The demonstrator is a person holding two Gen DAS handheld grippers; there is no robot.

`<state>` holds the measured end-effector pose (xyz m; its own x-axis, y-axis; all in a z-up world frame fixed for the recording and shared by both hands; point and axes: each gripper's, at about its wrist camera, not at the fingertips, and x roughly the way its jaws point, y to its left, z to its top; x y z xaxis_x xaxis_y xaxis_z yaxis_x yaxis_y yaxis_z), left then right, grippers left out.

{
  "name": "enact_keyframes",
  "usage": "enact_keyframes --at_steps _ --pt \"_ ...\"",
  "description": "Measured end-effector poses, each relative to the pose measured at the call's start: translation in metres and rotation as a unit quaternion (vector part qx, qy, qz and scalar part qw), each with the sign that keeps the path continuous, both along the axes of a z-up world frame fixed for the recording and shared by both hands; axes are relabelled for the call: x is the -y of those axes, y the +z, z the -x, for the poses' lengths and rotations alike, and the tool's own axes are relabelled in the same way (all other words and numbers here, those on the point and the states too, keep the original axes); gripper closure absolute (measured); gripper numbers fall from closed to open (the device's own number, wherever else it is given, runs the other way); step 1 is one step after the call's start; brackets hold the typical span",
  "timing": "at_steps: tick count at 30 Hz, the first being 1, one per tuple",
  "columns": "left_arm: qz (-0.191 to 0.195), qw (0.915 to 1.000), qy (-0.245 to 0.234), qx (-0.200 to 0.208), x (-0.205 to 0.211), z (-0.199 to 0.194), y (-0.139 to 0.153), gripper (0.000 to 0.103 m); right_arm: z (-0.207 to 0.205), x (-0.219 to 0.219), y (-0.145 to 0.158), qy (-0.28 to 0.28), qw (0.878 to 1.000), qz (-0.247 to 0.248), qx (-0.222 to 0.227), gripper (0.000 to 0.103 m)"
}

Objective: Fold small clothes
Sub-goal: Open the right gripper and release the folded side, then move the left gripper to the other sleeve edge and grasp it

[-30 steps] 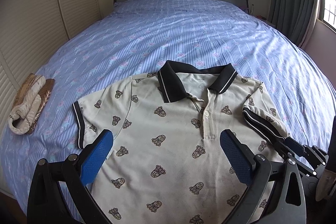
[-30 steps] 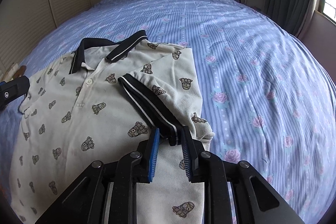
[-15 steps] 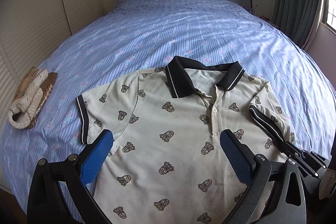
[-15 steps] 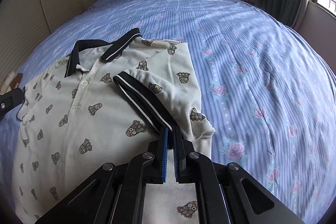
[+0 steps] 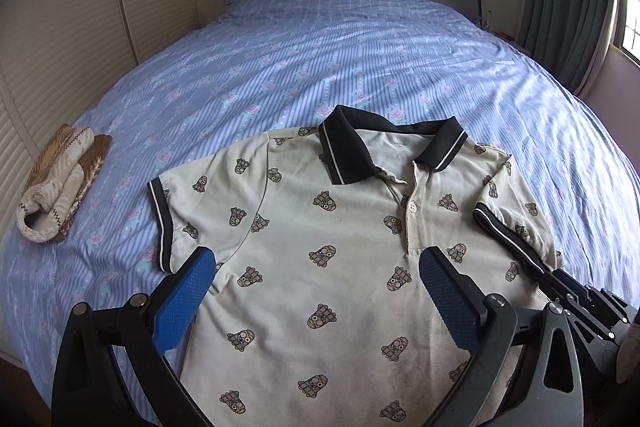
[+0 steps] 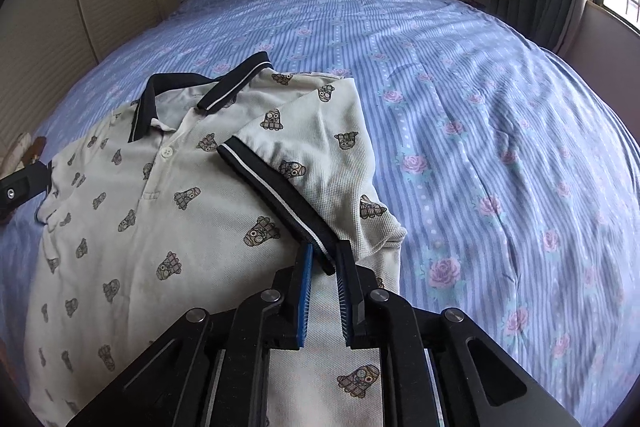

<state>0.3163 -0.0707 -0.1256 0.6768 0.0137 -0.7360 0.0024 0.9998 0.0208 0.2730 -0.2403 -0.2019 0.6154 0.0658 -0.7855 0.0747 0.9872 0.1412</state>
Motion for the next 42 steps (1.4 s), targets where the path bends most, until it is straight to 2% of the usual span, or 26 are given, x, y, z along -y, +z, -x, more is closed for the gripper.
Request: enact_keyframes --at_steps 2,4,6,9,11,17,23,27,30,35,42 --pt "0.003 1.0000 0.002 0.000 -0.002 -0.001 0.000 0.000 0.004 -0.002 0.012 0.004 1.000 -0.005 0.016 0.076" --pt "0.004 1.0000 0.005 0.000 -0.004 -0.001 0.000 0.000 0.005 -0.005 0.023 0.013 0.999 -0.006 0.040 0.072" --pt "0.004 1.0000 0.006 0.000 -0.005 -0.002 0.000 0.000 -0.002 -0.007 0.028 0.024 0.998 -0.007 0.053 0.072" --pt "0.001 1.0000 0.007 -0.002 -0.006 -0.002 -0.002 0.000 -0.016 -0.003 0.022 0.019 0.999 -0.012 0.047 0.074" --pt "-0.001 1.0000 0.009 -0.001 -0.008 -0.002 -0.003 0.000 -0.023 0.002 0.013 0.014 0.999 -0.022 0.035 0.081" --pt "0.000 0.9998 0.017 -0.014 -0.017 -0.004 -0.014 0.000 -0.030 0.007 -0.020 0.009 0.999 -0.050 -0.012 0.081" --pt "0.009 0.9997 0.018 -0.012 -0.036 -0.004 -0.016 0.000 -0.026 0.000 0.010 -0.006 0.998 -0.066 0.020 0.078" --pt "0.019 0.9995 0.025 0.004 -0.067 -0.011 -0.011 0.001 -0.029 -0.032 0.034 0.006 0.996 -0.066 0.055 0.066" --pt "0.015 0.9991 0.040 0.005 -0.098 -0.023 -0.010 0.016 -0.038 -0.065 0.046 0.025 0.995 -0.063 0.077 0.063" --pt "0.010 0.9974 0.069 0.016 -0.148 -0.044 -0.017 0.023 -0.059 -0.114 0.056 0.039 0.992 -0.076 0.098 0.062" --pt "0.059 0.9945 0.086 0.001 -0.197 -0.077 -0.044 0.041 -0.077 -0.155 0.051 0.044 0.989 -0.099 0.102 0.062"
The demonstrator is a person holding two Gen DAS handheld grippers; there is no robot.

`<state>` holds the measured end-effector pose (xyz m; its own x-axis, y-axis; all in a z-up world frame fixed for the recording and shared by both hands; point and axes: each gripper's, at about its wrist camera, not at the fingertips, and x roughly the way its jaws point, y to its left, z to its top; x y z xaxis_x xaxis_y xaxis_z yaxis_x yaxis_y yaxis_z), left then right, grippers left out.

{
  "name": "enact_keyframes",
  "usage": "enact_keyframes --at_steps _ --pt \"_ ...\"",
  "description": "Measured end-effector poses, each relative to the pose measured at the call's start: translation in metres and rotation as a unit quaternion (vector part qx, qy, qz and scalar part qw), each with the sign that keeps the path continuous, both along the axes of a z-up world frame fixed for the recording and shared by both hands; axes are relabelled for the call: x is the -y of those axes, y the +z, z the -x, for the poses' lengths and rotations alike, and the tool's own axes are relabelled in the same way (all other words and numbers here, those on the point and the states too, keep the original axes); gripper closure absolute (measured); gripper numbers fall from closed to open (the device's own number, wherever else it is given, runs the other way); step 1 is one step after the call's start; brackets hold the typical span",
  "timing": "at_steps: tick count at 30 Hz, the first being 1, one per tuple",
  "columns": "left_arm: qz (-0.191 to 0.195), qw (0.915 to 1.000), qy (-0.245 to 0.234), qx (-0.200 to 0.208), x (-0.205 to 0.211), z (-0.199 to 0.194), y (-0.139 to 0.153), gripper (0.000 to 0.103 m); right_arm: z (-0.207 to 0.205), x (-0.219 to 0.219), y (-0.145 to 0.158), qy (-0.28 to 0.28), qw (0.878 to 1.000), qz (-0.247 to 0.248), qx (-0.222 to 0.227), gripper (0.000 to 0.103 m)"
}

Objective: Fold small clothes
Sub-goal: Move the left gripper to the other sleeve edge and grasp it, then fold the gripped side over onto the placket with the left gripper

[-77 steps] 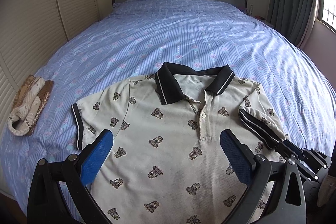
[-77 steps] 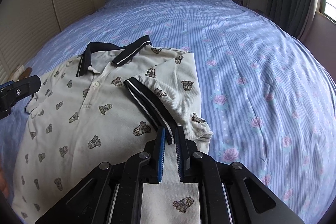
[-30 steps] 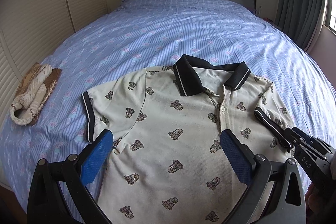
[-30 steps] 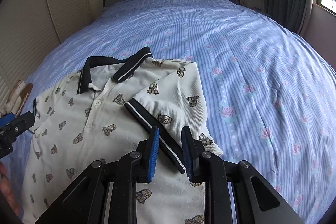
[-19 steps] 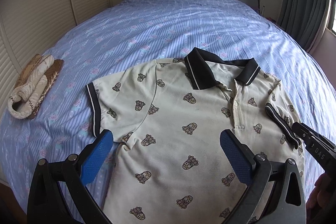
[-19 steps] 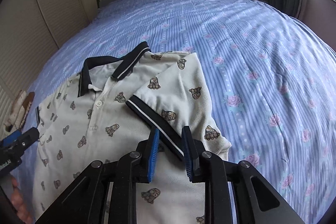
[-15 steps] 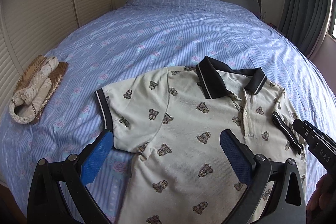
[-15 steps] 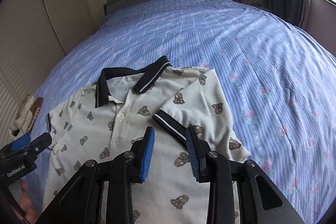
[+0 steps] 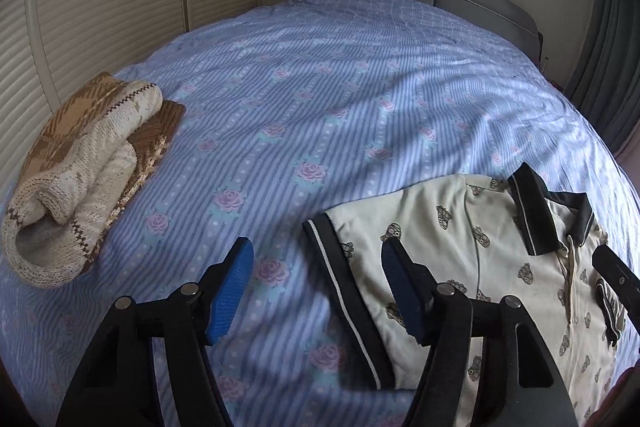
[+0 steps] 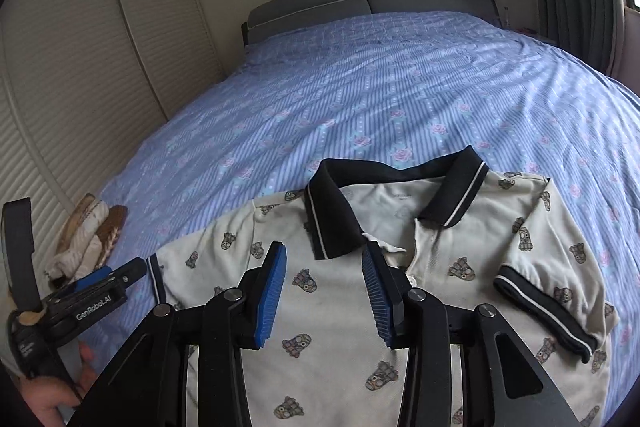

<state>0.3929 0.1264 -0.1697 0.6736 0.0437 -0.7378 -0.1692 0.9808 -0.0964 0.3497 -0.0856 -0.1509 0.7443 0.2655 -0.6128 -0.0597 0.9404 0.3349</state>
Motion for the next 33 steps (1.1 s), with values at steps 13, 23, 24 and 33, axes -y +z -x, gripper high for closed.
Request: enact_keyframes --at_steps 13,23,24,33 --pt "0.078 0.9968 -0.015 0.001 -0.025 -0.024 -0.030 0.060 -0.006 -0.016 -0.025 0.005 1.000 0.002 -0.025 0.062" --pt "0.107 0.9937 -0.032 -0.004 -0.026 -0.032 -0.032 0.086 -0.003 -0.022 -0.024 0.009 0.999 0.015 -0.028 0.062" --pt "0.110 0.9933 -0.034 -0.001 -0.026 -0.030 -0.030 0.090 -0.002 -0.021 -0.024 0.007 0.999 0.016 -0.028 0.062" --pt "0.057 0.9961 -0.058 0.033 0.003 -0.011 0.012 0.095 0.012 -0.002 -0.014 -0.003 1.000 0.022 -0.022 0.062"
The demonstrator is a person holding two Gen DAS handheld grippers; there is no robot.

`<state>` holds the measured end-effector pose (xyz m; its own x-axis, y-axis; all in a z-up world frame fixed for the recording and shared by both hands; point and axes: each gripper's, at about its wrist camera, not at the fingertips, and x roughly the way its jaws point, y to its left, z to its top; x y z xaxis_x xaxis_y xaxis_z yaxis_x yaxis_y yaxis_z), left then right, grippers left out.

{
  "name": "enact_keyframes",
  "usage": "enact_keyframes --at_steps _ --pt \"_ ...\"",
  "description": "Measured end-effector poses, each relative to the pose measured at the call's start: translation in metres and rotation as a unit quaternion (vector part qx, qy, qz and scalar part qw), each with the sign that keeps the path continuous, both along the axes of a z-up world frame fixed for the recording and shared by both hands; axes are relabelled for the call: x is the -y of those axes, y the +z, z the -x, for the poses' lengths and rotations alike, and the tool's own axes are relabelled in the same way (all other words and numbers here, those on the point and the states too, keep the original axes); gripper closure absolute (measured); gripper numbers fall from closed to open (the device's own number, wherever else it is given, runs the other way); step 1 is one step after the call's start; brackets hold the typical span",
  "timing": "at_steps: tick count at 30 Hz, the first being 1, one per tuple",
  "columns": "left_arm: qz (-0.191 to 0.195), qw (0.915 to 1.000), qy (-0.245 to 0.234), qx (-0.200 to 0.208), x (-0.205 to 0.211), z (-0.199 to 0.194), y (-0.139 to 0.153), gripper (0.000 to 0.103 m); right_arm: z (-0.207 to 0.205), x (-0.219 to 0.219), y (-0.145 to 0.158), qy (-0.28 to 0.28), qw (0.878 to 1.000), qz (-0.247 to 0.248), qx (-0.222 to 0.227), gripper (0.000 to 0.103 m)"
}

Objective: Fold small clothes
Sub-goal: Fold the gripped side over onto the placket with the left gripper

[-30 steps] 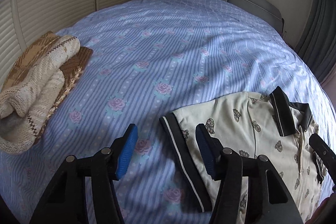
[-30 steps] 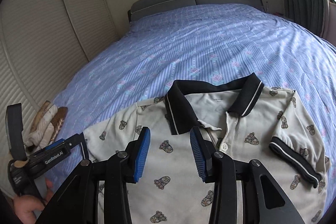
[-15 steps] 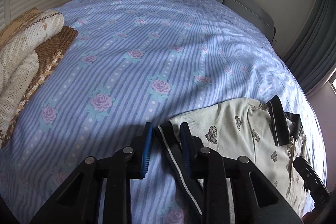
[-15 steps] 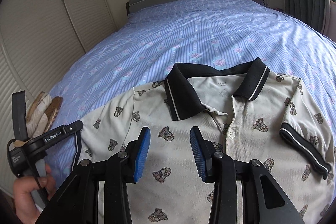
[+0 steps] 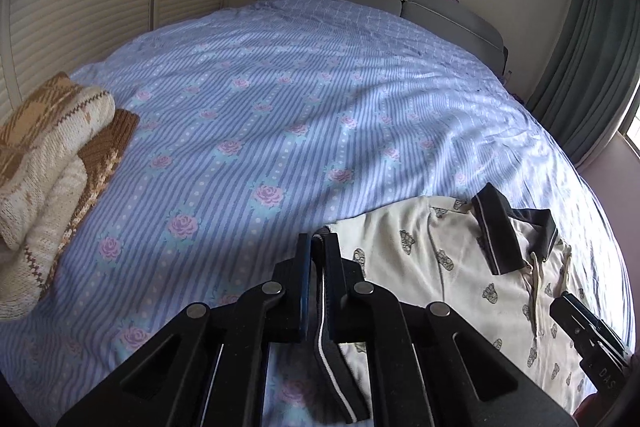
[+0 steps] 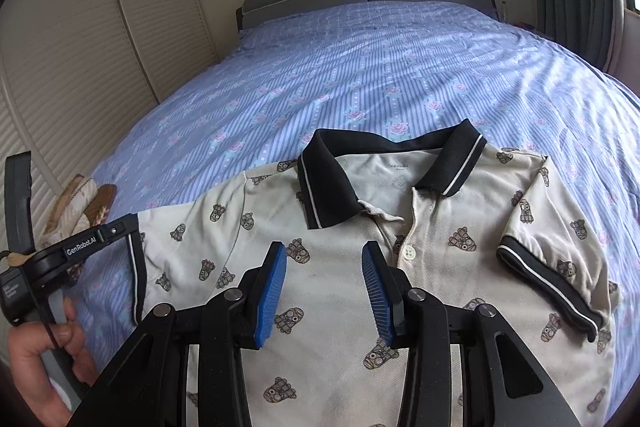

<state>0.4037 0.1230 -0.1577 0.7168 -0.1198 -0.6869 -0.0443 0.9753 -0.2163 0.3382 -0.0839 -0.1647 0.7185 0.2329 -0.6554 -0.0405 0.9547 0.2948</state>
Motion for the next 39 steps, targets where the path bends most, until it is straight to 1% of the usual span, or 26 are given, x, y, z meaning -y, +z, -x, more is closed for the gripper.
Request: enact_keyframes --at_steps 5,11,13,18,23,29,30,31,32,33,34,38,39 --pt "-0.020 0.9994 -0.028 0.008 0.043 0.012 0.020 0.095 0.017 0.027 0.004 -0.015 1.000 0.006 0.007 0.062" --pt "-0.032 0.9960 -0.084 0.008 0.117 0.016 0.029 0.095 0.030 0.062 0.000 -0.044 0.999 -0.015 -0.001 0.062" --pt "-0.036 0.9946 -0.098 0.002 0.139 0.015 0.026 0.095 0.031 0.071 -0.003 -0.050 0.999 -0.020 -0.003 0.062" --pt "-0.049 0.9920 -0.115 -0.022 0.176 0.008 0.003 0.095 0.033 0.093 -0.012 -0.065 0.997 -0.040 -0.010 0.062" --pt "-0.053 0.9903 -0.125 -0.032 0.191 0.006 -0.013 0.095 0.034 0.107 -0.025 -0.076 0.995 -0.054 -0.018 0.062" --pt "-0.071 0.9871 -0.134 -0.051 0.202 0.001 -0.027 0.095 0.033 0.120 -0.041 -0.084 0.993 -0.074 -0.038 0.062" --pt "-0.076 0.9868 -0.133 -0.053 0.203 0.000 -0.029 0.091 0.033 0.121 -0.042 -0.084 0.993 -0.074 -0.038 0.062" --pt "-0.081 0.9864 -0.132 -0.055 0.203 0.000 -0.030 0.082 0.033 0.121 -0.043 -0.083 0.993 -0.074 -0.038 0.062" --pt "-0.090 0.9859 -0.129 -0.056 0.204 0.000 -0.031 0.074 0.032 0.121 -0.045 -0.082 0.993 -0.075 -0.040 0.062" --pt "-0.097 0.9858 -0.126 -0.054 0.204 0.003 -0.031 0.062 0.032 0.121 -0.046 -0.081 0.993 -0.077 -0.042 0.062" --pt "-0.100 0.9858 -0.125 -0.050 0.202 0.006 -0.029 0.058 0.032 0.121 -0.047 -0.080 0.993 -0.080 -0.043 0.062" --pt "-0.101 0.9860 -0.129 -0.029 0.185 0.030 -0.011 0.056 0.033 0.121 -0.045 -0.077 0.993 -0.085 -0.037 0.062" --pt "-0.098 0.9867 -0.128 -0.023 0.178 0.038 -0.006 0.051 0.034 0.121 -0.044 -0.076 0.993 -0.085 -0.034 0.062"
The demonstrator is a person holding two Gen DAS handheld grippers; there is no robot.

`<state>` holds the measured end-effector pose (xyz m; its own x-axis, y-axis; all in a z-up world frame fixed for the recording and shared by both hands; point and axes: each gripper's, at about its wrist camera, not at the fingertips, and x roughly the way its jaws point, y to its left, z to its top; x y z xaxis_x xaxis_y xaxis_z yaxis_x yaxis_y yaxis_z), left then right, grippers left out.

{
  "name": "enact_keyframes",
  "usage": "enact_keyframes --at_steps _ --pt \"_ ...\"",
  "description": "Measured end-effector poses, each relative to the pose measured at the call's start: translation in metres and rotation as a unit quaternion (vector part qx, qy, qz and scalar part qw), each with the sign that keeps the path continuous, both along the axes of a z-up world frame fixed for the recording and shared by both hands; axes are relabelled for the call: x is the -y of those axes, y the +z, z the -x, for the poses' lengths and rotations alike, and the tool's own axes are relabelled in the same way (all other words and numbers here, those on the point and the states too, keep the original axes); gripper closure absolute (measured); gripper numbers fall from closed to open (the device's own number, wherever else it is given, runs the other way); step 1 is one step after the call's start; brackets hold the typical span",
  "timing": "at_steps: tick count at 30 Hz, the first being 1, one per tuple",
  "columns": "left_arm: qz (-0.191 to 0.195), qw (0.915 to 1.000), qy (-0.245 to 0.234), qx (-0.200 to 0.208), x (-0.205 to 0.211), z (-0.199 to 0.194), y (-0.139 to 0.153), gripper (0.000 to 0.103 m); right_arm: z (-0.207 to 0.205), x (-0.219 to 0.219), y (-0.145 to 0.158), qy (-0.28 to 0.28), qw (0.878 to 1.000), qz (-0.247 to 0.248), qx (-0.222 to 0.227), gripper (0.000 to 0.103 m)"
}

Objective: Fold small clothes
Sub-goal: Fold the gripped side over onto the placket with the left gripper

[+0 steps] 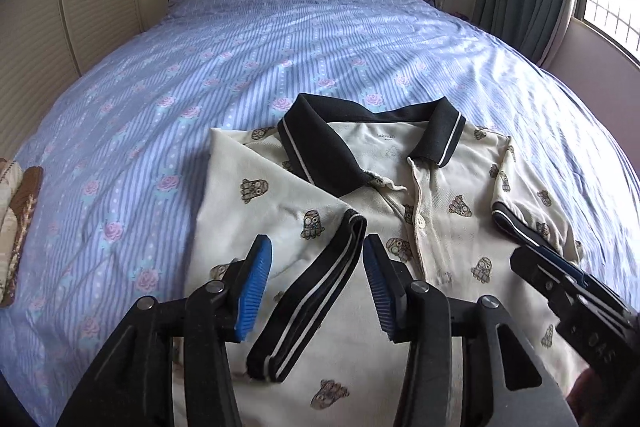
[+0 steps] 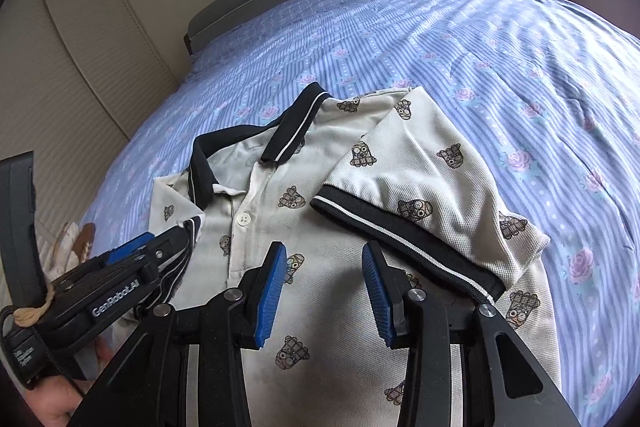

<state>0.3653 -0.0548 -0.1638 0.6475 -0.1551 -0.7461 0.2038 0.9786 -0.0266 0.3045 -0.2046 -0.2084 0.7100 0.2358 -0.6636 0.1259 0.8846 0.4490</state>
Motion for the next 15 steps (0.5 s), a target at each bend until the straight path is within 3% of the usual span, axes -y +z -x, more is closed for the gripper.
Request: enact_keyframes --at_steps 2,7,11,15 --pt "0.004 0.9999 0.007 0.008 -0.017 0.017 0.006 0.045 0.002 -0.001 0.003 0.000 1.000 0.000 0.009 0.062" --pt "0.002 0.9989 0.047 -0.004 -0.065 0.047 -0.005 0.045 0.006 -0.012 0.006 0.013 1.000 0.000 0.023 0.062" --pt "0.012 0.9966 0.079 -0.023 -0.092 0.048 -0.025 0.046 0.008 -0.031 0.008 0.036 0.998 0.023 0.042 0.062" --pt "0.015 0.9959 0.081 -0.038 -0.096 0.044 -0.038 0.046 0.010 -0.041 0.009 0.054 0.997 0.025 0.054 0.062"
